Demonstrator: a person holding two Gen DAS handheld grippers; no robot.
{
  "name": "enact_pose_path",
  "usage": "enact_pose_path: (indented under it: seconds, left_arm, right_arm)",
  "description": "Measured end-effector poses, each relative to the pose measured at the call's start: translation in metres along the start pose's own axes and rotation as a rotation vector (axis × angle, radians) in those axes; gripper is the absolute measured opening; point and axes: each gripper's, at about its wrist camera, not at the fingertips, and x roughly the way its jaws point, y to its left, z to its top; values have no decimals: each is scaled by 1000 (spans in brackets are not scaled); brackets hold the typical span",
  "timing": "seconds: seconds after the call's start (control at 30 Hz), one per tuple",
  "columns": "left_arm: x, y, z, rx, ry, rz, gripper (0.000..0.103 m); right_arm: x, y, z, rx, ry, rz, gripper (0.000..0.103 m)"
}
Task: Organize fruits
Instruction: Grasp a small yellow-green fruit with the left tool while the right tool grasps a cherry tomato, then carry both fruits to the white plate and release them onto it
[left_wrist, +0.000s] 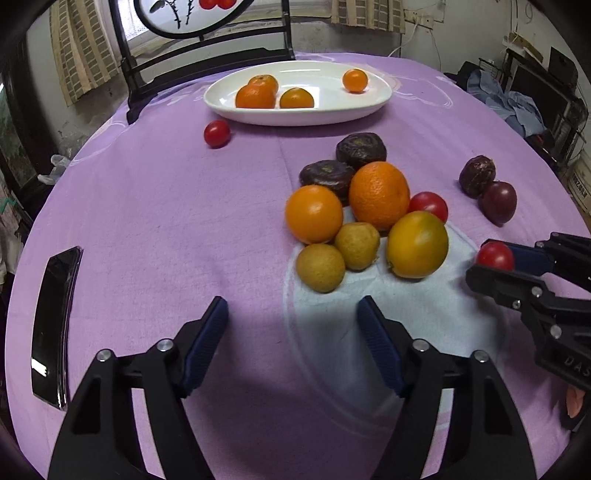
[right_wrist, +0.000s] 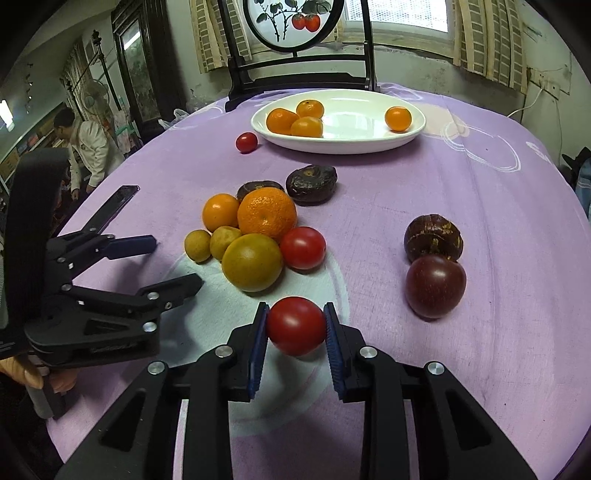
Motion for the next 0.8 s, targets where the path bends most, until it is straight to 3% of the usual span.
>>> enact_pose_path:
  seconds: [0.13, 0.2, 0.23, 0.63, 0.8]
  left_arm:
    - [5, 2, 9, -27, 20, -40, 57]
    - [6, -1, 13, -12, 17, -46, 43]
    - [6, -3, 14, -4, 15, -60, 25]
    - [-24, 9, 6, -2, -16, -109, 26]
    - [-40, 14, 25, 35, -48, -104, 26]
  right_arm:
    - [-1, -2, -2, 14, -3, 11, 30]
    - [0, -3, -2, 18, -1, 17, 30]
    - [0, -3, -2, 18, 0, 19, 30]
    - [-11, -1, 2, 20, -34, 27, 30]
    - [-31, 0, 22, 15, -82, 45, 30]
